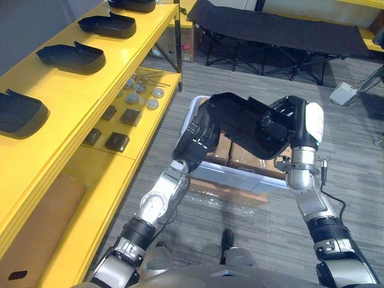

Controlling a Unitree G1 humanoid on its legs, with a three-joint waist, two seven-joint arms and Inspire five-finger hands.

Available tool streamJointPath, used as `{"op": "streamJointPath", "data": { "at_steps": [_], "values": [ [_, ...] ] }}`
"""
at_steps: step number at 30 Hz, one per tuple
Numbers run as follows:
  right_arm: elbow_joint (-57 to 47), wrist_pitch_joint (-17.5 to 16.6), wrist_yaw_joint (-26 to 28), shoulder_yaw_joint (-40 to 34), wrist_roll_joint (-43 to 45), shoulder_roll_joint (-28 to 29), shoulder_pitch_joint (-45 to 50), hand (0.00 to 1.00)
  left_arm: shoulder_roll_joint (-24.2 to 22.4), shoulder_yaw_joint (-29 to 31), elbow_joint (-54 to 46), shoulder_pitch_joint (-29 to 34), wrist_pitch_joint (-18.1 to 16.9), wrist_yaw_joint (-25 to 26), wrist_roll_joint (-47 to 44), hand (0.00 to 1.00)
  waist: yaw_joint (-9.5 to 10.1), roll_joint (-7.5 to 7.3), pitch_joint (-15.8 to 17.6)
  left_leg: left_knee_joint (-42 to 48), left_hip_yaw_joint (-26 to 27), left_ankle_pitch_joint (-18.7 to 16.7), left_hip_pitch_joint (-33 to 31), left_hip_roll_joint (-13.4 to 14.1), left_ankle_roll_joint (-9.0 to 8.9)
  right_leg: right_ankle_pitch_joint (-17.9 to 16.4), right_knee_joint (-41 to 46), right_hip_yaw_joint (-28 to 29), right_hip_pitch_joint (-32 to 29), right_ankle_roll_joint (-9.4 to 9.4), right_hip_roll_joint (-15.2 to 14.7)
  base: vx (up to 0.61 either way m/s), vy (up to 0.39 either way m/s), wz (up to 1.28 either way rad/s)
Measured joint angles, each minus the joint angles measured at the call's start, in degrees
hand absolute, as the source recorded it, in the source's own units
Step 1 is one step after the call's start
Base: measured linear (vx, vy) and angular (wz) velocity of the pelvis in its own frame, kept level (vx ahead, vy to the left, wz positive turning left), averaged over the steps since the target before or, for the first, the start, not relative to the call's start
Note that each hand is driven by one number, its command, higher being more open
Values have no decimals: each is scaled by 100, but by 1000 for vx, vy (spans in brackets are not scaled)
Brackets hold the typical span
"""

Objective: Walk over and take three plastic housings, then place them on the shelf

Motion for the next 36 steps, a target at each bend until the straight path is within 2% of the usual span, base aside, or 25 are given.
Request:
{"op": "streamJointPath", "data": {
  "at_steps": [4, 7, 13, 17, 21, 26, 34, 35, 36],
  "values": [
    [-52, -228, -15, 209, -263, 51, 24, 0, -101, 20, 180, -10, 30, 254, 34, 100, -9, -2, -1, -2, -6, 0, 6, 0, 0, 1, 0, -4, 11, 1, 0, 0, 0, 0],
    [-121, -229, -17, 382, -449, 57, 55, 0, -160, 11, 260, -71, 118, 347, 99, 100, 2, -3, -2, -4, -11, 0, 15, -1, 1, 1, 0, -5, 26, 1, 1, 0, 0, 0],
    [-135, -229, -198, 460, -452, 211, 66, 0, -203, 26, 295, -117, 248, 673, 992, 100, 10, -66, -40, -15, -10, 0, 59, -4, 1, 1, 0, -3, 68, 1, 0, 0, 0, 0],
    [-274, -230, -230, 460, -438, 211, 75, 0, -203, 23, 349, -117, 374, 676, 977, 100, 12, -99, -61, -28, -6, 0, 90, -4, 0, -1, -2, -1, 88, -2, -1, 0, 0, 0],
    [-467, -346, -219, 475, -429, 211, 120, 0, -206, 7, 381, -117, 495, 390, 735, 100, -5, -103, -66, -79, -5, 12, 103, -8, -2, -4, -3, -2, 74, -3, -2, 0, 0, 0],
    [-466, -364, -128, 621, -387, 213, 216, 0, -211, -137, 379, -130, 422, -47, 237, 100, -68, -93, -78, -91, 3, 11, 104, -12, -1, -3, -5, -2, 65, -3, -5, 0, 0, 0],
    [-416, -365, -132, 766, -97, 397, 405, 0, -249, -247, 377, -166, -130, -427, -496, 100, -82, -63, -101, -98, 12, 13, 109, -12, -1, -3, -5, -3, 61, -3, -9, 0, 0, 0],
    [-399, -365, -164, 763, -82, 448, 433, 0, -249, -297, 377, -166, -220, -458, -648, 0, -81, -59, -109, -99, 12, 13, 110, -13, 0, -3, -5, -5, 64, -3, -11, 0, 0, 0],
    [-399, -369, -183, 770, -51, 464, 457, 0, -249, -316, 377, -166, -256, -475, -679, 0, -78, -58, -110, -100, 12, 14, 111, -14, 0, -3, -5, -6, 64, -3, -12, 0, 0, 0]
  ]
}}
